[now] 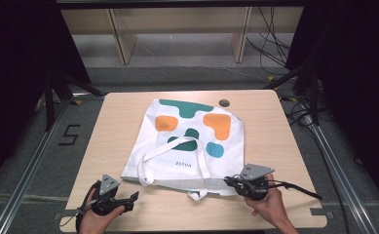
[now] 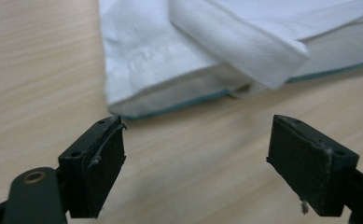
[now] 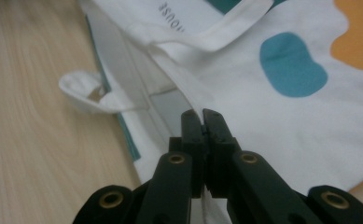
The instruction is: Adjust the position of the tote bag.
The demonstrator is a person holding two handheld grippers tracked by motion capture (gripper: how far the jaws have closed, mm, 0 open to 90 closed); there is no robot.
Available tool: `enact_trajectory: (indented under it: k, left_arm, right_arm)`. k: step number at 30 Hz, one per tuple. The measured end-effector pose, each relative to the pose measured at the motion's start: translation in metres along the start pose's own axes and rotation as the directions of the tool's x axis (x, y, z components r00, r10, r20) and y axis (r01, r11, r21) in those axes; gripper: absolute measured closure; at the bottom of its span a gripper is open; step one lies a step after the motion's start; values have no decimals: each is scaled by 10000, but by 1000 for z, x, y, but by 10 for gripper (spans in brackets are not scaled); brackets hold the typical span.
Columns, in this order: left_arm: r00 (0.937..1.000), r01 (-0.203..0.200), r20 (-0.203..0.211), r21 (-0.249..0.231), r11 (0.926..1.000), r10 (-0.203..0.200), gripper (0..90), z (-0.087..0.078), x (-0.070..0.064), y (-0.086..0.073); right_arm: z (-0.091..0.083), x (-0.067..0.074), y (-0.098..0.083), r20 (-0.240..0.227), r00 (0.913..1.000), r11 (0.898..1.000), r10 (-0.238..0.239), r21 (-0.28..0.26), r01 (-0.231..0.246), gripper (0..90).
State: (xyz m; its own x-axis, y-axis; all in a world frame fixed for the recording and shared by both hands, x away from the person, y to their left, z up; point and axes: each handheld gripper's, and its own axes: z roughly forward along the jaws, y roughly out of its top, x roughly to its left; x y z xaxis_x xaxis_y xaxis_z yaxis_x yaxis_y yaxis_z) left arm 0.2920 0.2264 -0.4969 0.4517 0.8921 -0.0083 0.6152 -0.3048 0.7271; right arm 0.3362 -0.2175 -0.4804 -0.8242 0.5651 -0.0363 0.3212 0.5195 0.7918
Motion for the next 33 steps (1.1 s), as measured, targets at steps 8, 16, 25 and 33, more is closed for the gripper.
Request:
enact_trajectory:
  k: [8,16,25,33]
  left_arm:
    - [9978,-164,-640,15,9999,165,231,19,14,15]
    - [9972,-531,-525,123,9985,537,472,44,25,30]
    - [9822,-1840,-424,-226,9827,1829,817,39,20,34]
    - [9812,-1931,-12,-400,9804,1932,832,30,14,35]
  right_arm:
    - [-14,-14,7,-142,9968,9953,782,-560,-789,890]
    - [-19,-20,6,97,9968,9939,789,-778,-779,890]
    - [-10,-10,-11,882,9961,9970,18,767,-86,720]
    - [-11,-5,-29,2111,9717,9768,-1060,2050,621,596]
